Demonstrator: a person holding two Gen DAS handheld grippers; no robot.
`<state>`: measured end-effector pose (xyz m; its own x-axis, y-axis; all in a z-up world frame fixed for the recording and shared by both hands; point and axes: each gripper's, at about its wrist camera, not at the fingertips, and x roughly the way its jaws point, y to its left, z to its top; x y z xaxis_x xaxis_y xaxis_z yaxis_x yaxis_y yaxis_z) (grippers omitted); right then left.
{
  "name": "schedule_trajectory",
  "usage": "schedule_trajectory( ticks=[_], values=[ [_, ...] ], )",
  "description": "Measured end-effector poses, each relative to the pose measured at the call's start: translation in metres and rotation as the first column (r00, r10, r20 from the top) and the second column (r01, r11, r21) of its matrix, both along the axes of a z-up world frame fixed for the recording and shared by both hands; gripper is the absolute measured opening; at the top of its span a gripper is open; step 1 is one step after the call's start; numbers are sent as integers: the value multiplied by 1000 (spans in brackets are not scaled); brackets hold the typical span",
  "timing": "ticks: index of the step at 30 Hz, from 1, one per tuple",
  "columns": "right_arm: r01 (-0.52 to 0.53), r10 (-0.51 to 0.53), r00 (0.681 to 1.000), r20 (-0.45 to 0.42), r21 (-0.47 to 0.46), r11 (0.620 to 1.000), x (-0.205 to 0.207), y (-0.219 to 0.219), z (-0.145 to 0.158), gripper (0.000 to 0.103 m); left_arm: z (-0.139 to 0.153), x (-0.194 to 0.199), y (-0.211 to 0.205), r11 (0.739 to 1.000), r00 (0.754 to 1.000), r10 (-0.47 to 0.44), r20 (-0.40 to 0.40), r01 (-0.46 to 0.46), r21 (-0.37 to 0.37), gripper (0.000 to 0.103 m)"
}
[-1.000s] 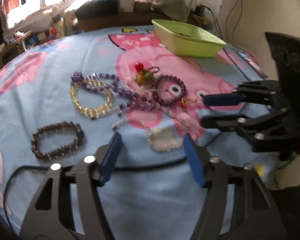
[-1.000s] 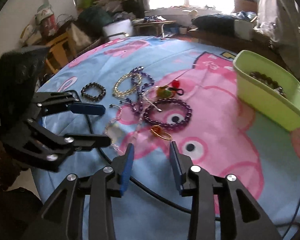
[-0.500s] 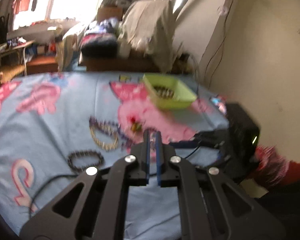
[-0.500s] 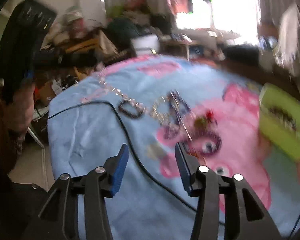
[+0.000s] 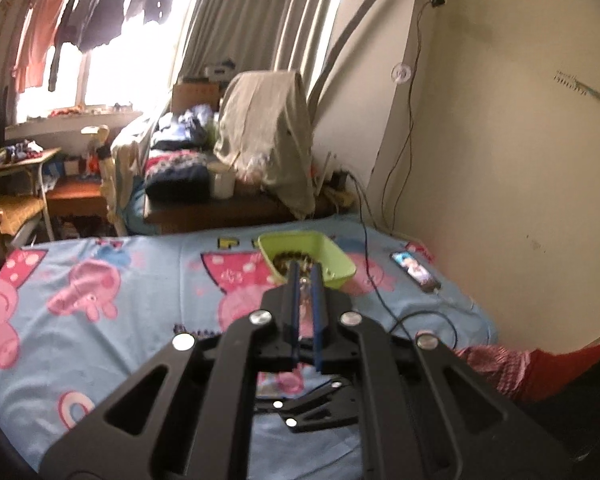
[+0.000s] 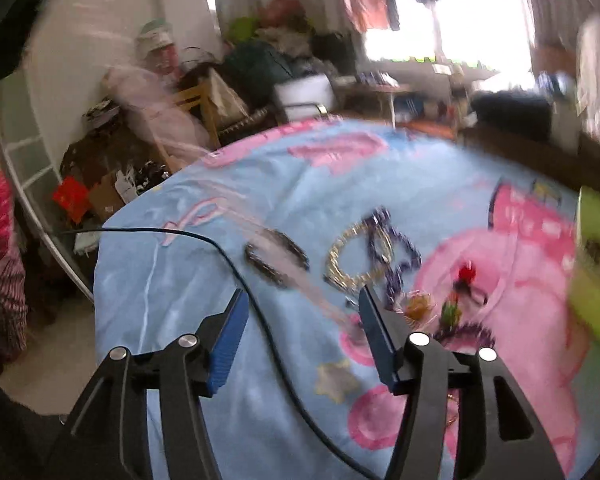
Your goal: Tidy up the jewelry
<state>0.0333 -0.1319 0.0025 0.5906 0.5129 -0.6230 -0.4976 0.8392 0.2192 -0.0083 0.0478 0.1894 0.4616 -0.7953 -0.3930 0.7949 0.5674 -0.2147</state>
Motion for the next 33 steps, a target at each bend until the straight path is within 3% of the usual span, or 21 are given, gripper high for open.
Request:
schedule_trajectory(
  ticks=[1,6,12,18,23,28,33],
  values=[
    [13,-12,1000,-28,8,1000,5,-3,-2,0,5,-2,4,1000,1000,9,15,-9,-11,4],
    [72,-50,988,-144,156,985,21,-35,11,0,21,-1,21,997,996,68,51,-65,-46,4],
    [80,-41,992,-118,349,934,17,-77,82,0,5,20,3,997,997,81,-3,-81,-10,4],
    [115,-114,993,-24,338,934,17,-116,155,0,-5,50,-50,1000,999,21,-33,-21,21,4],
    [215,-235,971,41,278,936,28,-159,197,0,4,77,-111,999,999,-41,-26,41,15,5],
    [319,-330,944,9,231,919,44,-200,188,0,-9,102,-180,995,996,-77,-51,79,58,5],
    [435,-424,900,-98,172,884,69,-239,140,0,-48,130,-235,987,993,-53,-102,67,147,5]
  ],
)
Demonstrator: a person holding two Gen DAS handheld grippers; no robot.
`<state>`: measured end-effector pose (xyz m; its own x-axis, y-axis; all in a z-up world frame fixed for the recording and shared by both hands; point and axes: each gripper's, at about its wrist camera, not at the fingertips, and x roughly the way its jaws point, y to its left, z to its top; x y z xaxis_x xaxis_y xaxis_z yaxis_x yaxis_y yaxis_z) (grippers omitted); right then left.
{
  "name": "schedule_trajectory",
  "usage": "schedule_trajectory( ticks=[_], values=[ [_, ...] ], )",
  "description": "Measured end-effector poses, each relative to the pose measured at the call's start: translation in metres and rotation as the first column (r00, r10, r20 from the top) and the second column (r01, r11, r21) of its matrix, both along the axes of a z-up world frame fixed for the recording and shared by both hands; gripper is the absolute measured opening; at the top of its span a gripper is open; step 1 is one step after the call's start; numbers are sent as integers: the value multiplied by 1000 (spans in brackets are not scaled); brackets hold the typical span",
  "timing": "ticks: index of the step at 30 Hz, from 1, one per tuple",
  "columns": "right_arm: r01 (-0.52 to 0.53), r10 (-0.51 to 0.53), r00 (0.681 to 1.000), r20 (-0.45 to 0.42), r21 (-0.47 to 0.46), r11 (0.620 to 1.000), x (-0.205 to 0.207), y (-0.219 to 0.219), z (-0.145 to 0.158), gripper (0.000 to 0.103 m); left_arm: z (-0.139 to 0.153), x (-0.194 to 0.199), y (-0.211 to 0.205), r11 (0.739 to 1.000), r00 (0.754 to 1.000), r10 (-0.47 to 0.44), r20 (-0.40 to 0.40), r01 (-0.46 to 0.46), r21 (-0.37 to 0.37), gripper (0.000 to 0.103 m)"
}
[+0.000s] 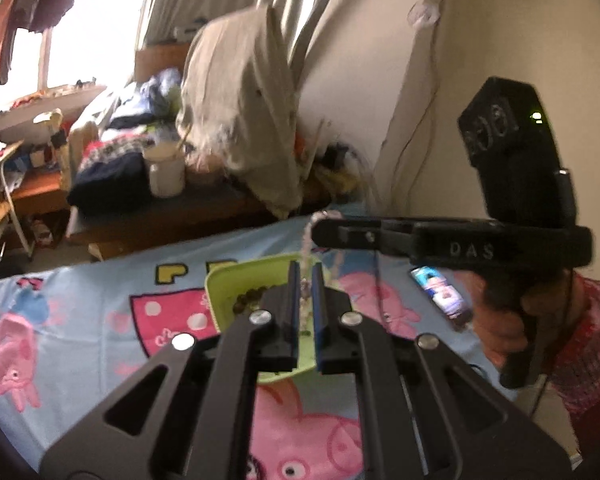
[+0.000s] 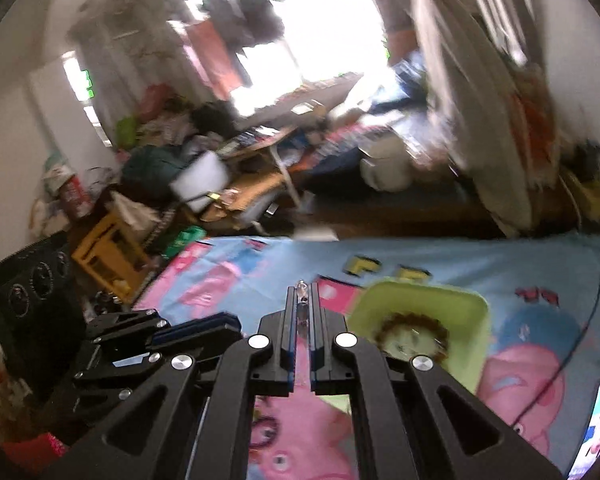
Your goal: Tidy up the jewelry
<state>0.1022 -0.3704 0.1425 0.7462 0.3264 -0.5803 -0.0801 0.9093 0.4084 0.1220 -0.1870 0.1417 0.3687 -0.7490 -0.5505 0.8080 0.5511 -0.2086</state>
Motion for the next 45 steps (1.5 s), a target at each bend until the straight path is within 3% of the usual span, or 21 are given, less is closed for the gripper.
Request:
schedule_trajectory(
  ticks=[1,3,4,7,11,16,18,21,25,32,37,40,45],
  values=[
    [23,-23,999,-30,-11,1000,5,-5,-12,0,-15,9,-13,999,1000,15,-20,-14,33,6],
    [68,-72,993,-90,-45,997,15,-20,-40,0,-41,22,-35,994,997,27,-73,-19,108,28],
    [85,-92,987,-132,-60,995,19,-27,-56,0,-59,31,-47,985,994,46,-103,-28,170,44],
    [86,-92,971,-220,-39,996,20,-37,-86,0,-92,43,-56,961,987,82,-136,-42,272,44],
    [53,-62,977,-204,-48,997,6,-31,-88,0,-84,46,-25,968,986,70,-151,-31,249,44],
    [-11,-1,985,-170,-72,997,-6,-7,-73,0,-33,46,69,980,988,132,-78,-119,158,49],
    [1,-27,980,-197,-131,991,-4,-2,-75,0,-22,45,103,977,983,177,-58,-168,132,54],
    [59,-93,966,-241,-144,988,1,-11,-82,11,-17,39,157,966,970,239,-41,-233,117,56],
    [128,-131,961,-242,-30,991,-6,-17,-81,12,-33,20,207,953,960,279,-36,-272,135,56],
    [-87,91,972,-216,29,996,-18,62,-72,12,-84,-4,244,942,949,307,-72,-292,168,56],
    [-197,180,950,-255,-40,980,-24,117,-95,10,-102,-21,254,949,956,285,-74,-271,161,56],
    [-263,227,933,-279,-98,960,-24,148,-108,0,-108,-27,255,953,959,272,-77,-257,163,56],
    [-362,309,903,-299,-140,922,-15,200,-126,0,-118,-32,246,956,959,267,-93,-252,150,56]
  ],
)
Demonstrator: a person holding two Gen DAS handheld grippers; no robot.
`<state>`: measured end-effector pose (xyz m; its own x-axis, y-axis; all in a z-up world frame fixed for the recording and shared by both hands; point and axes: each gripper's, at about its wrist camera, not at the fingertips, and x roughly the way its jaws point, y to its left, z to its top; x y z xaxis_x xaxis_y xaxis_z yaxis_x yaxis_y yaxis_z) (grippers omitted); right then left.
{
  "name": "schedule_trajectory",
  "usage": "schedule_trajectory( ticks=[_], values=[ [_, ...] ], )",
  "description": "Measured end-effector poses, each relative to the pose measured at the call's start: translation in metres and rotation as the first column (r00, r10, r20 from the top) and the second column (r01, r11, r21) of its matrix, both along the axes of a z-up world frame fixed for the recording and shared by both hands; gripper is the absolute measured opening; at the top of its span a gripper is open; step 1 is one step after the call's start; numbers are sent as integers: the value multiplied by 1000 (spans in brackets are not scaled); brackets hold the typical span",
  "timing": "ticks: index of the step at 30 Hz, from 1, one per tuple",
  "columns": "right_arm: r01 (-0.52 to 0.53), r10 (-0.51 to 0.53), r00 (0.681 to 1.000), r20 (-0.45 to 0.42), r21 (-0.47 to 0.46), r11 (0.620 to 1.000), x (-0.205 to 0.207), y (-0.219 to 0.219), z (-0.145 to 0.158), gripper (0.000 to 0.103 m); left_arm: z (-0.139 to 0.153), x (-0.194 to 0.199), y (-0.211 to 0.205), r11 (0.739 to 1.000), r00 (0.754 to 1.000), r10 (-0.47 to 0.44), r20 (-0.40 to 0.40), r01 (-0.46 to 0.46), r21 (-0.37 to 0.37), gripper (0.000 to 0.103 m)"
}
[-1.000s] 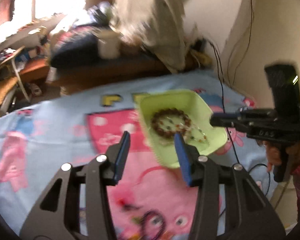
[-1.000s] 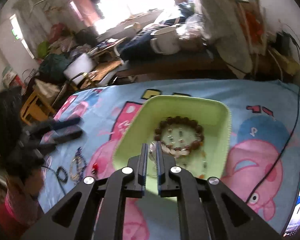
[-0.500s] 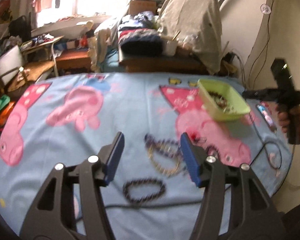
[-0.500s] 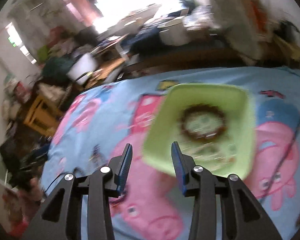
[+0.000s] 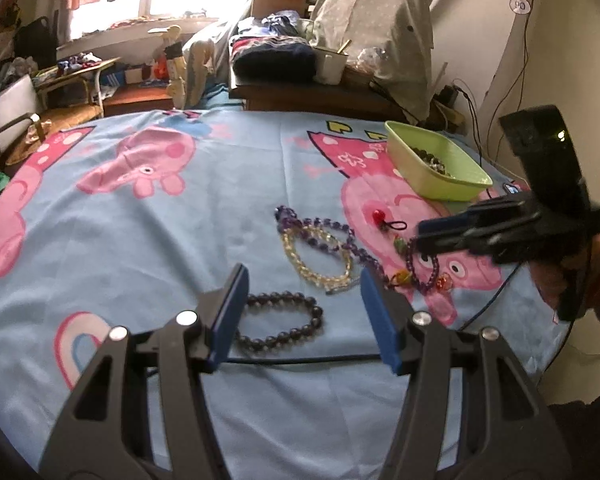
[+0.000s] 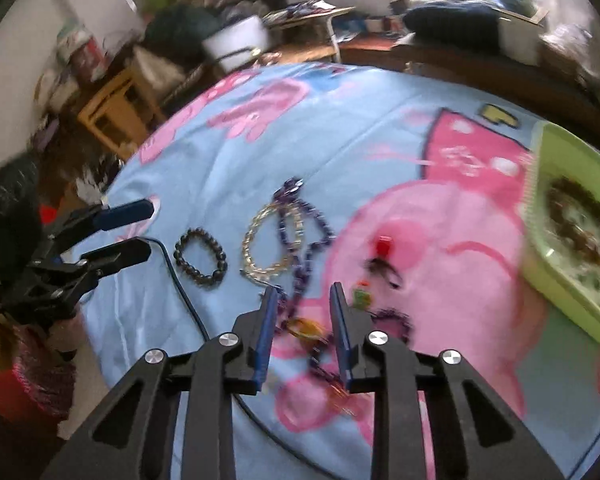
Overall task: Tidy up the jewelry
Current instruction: 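Grasp the purple bead necklace with the right gripper and lift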
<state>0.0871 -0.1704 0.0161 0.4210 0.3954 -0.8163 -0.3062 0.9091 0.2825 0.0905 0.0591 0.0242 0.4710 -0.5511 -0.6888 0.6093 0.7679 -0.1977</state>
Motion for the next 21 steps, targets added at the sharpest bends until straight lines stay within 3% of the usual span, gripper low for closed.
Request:
schedule_trajectory(
  ticks=[7,9,14,21],
  values=[
    [-11,13,1000,14,-132,991,22,26,-29,0,-14,-7,-18,999,1000,-6,20,5,49,56],
    [-30,39,998,42,-200,979,21,32,-30,0,-14,-10,-20,998,999,-5,44,3,57,49],
    [-8,13,998,69,-72,997,4,9,-6,0,-8,-24,-31,996,991,-39,125,28,87,46],
    [-4,-11,984,177,84,996,-46,-14,44,0,-5,-46,-70,985,975,-164,148,154,77,46]
  ],
)
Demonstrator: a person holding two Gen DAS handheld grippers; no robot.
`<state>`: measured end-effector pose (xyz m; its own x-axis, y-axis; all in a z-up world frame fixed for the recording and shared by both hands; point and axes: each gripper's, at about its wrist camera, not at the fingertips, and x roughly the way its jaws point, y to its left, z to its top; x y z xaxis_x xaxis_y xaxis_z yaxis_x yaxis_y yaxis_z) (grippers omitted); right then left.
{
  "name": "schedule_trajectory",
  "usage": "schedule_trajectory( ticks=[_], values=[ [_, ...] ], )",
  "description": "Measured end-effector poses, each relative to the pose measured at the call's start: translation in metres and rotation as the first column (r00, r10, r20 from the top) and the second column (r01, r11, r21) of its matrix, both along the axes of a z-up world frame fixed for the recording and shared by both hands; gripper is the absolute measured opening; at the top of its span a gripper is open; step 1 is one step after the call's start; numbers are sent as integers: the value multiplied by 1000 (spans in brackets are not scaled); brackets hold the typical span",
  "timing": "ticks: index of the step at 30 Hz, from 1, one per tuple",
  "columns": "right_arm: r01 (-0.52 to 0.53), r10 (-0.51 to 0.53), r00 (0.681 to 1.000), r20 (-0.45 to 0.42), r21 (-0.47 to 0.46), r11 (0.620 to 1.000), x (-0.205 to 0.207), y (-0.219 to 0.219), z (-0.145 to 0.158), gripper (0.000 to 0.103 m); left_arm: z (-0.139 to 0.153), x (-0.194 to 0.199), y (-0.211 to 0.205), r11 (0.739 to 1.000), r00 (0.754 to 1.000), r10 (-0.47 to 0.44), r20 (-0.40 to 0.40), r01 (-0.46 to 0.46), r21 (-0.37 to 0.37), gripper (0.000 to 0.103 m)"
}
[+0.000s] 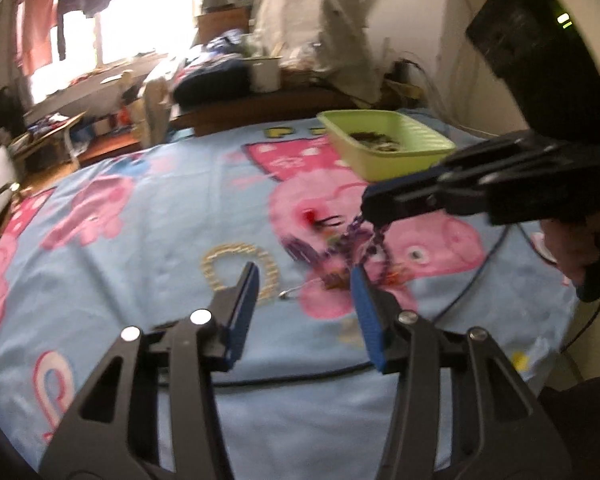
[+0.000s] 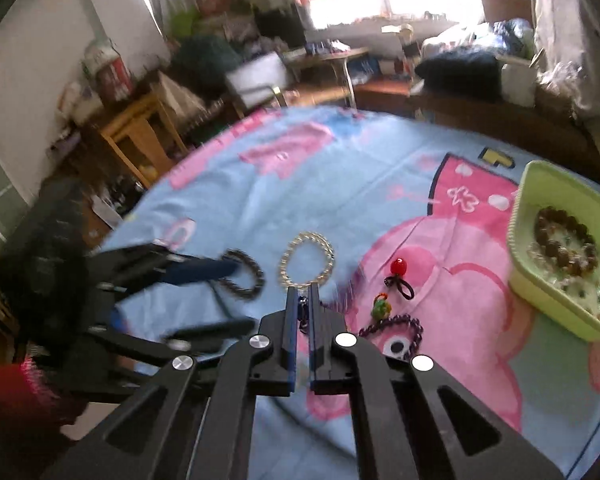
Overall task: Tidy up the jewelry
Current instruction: 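Grasp the purple bead necklace with the right gripper and lift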
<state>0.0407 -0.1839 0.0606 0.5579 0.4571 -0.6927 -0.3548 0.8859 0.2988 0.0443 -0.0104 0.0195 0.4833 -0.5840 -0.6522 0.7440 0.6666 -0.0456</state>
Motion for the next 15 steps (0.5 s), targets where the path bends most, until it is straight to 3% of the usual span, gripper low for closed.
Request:
schedule_trajectory(
  ticks=[4,8,9,11,15],
  values=[
    [17,-19,998,56,35,999,-24,-14,23,0,8,-8,-30,995,996,-81,-47,77,-67,57],
    [57,-63,993,100,58,997,-48,-40,39,0,18,-22,-68,975,979,-194,-57,186,-117,56],
    [71,-77,991,111,62,996,-53,-47,41,0,19,-25,-78,971,974,-218,-56,211,-115,49],
    [105,-113,986,126,69,992,-61,-65,43,0,17,-29,-100,960,960,-269,-74,261,-102,8],
    [211,-221,971,94,101,972,-71,-110,23,0,3,-30,-139,953,943,-303,-136,295,-72,6]
  ],
)
